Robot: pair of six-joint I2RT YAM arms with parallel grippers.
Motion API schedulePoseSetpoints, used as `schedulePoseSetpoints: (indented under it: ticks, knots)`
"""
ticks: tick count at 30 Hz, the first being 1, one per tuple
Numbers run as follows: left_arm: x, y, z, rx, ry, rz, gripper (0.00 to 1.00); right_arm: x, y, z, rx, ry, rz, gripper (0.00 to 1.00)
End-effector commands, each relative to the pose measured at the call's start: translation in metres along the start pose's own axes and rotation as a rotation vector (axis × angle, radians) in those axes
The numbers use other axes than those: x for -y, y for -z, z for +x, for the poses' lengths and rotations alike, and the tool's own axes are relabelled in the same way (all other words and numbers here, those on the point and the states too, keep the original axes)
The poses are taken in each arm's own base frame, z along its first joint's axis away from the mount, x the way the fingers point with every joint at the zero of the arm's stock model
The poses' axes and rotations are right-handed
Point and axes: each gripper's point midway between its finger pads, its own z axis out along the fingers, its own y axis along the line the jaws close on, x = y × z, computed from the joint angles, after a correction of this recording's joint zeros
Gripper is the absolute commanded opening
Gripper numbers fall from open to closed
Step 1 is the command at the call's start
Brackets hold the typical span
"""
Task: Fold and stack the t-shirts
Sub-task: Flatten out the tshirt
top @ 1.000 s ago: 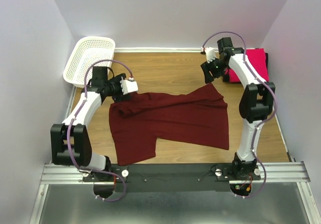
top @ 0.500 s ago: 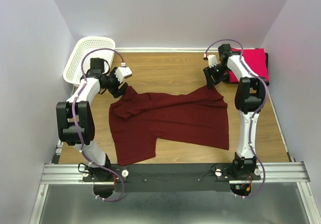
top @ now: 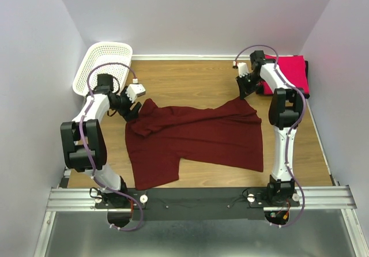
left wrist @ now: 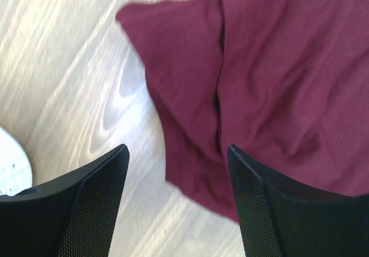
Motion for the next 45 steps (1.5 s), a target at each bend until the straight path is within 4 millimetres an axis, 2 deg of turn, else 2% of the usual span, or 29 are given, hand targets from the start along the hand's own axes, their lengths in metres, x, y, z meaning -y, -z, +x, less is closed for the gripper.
schedulePoseSetpoints:
  ticks: [1, 5, 6, 9, 13, 18, 23, 25, 29, 31, 32, 33, 34, 35, 37, 38, 41, 42, 43, 44, 45]
  knots:
    - [0.01, 0.017, 0.016, -0.045, -0.021, 0.016, 0.75, -0.014, -0.007, 0.014, -0.033, 0.004, -0.069, 0.0]
    - [0.02, 0.02, 0.038, -0.137, -0.036, 0.068, 0.68, -0.018, 0.004, 0.008, -0.009, 0.011, -0.066, 0.01]
    - [0.029, 0.021, 0.043, -0.151, -0.015, 0.112, 0.68, -0.018, 0.007, 0.006, -0.002, 0.012, -0.064, 0.01]
    - [0.036, 0.021, 0.049, -0.159, 0.013, 0.137, 0.7, -0.02, 0.019, -0.001, 0.025, 0.017, -0.058, 0.01]
    - [0.04, 0.022, 0.047, -0.132, 0.053, 0.151, 0.73, -0.022, 0.029, -0.006, 0.044, 0.026, -0.046, 0.0]
    - [0.054, 0.013, 0.051, -0.111, 0.165, 0.219, 0.73, -0.022, 0.036, -0.008, 0.053, 0.035, -0.035, 0.0]
    - [0.055, 0.004, 0.055, -0.11, 0.232, 0.24, 0.72, -0.024, 0.042, -0.011, 0.065, 0.043, -0.034, 0.0]
    - [0.054, 0.002, 0.05, -0.094, 0.242, 0.25, 0.71, -0.025, 0.043, -0.011, 0.068, 0.043, -0.036, 0.0]
    - [0.054, -0.002, 0.046, -0.072, 0.285, 0.277, 0.63, -0.024, 0.046, -0.014, 0.076, 0.044, -0.033, 0.0]
    - [0.055, -0.005, 0.047, -0.071, 0.301, 0.295, 0.54, -0.026, 0.047, -0.013, 0.075, 0.046, -0.034, 0.01]
    - [0.055, -0.007, 0.047, -0.071, 0.305, 0.304, 0.44, -0.025, 0.049, -0.013, 0.078, 0.047, -0.032, 0.01]
    - [0.058, -0.006, 0.047, -0.071, 0.313, 0.316, 0.38, -0.026, 0.05, -0.015, 0.082, 0.051, -0.029, 0.01]
    - [0.055, -0.004, 0.044, -0.064, 0.31, 0.314, 0.31, -0.026, 0.052, -0.015, 0.084, 0.053, -0.027, 0.01]
    - [0.054, -0.002, 0.043, -0.059, 0.317, 0.315, 0.16, -0.026, 0.056, -0.017, 0.092, 0.055, -0.023, 0.0]
    - [0.045, 0.002, 0.035, -0.047, 0.308, 0.291, 0.03, -0.027, 0.061, -0.019, 0.102, 0.06, -0.016, 0.01]
    - [0.04, 0.005, 0.032, -0.043, 0.306, 0.276, 0.0, -0.027, 0.064, -0.02, 0.107, 0.061, -0.011, 0.01]
    - [0.01, 0.025, 0.002, -0.01, 0.244, 0.17, 0.0, -0.023, 0.08, -0.028, 0.142, 0.068, 0.018, 0.01]
    - [-0.01, 0.034, -0.015, 0.007, 0.217, 0.101, 0.0, -0.022, 0.086, -0.032, 0.162, 0.066, 0.023, 0.0]
    - [-0.014, 0.037, -0.016, 0.007, 0.222, 0.078, 0.0, -0.019, 0.088, -0.034, 0.173, 0.059, 0.028, 0.0]
    - [-0.033, 0.047, -0.036, 0.035, 0.179, 0.017, 0.0, -0.014, 0.096, -0.037, 0.196, 0.041, 0.041, 0.01]
    - [-0.048, 0.052, -0.044, 0.038, 0.155, -0.035, 0.0, -0.011, 0.099, -0.043, 0.22, 0.04, 0.052, 0.01]
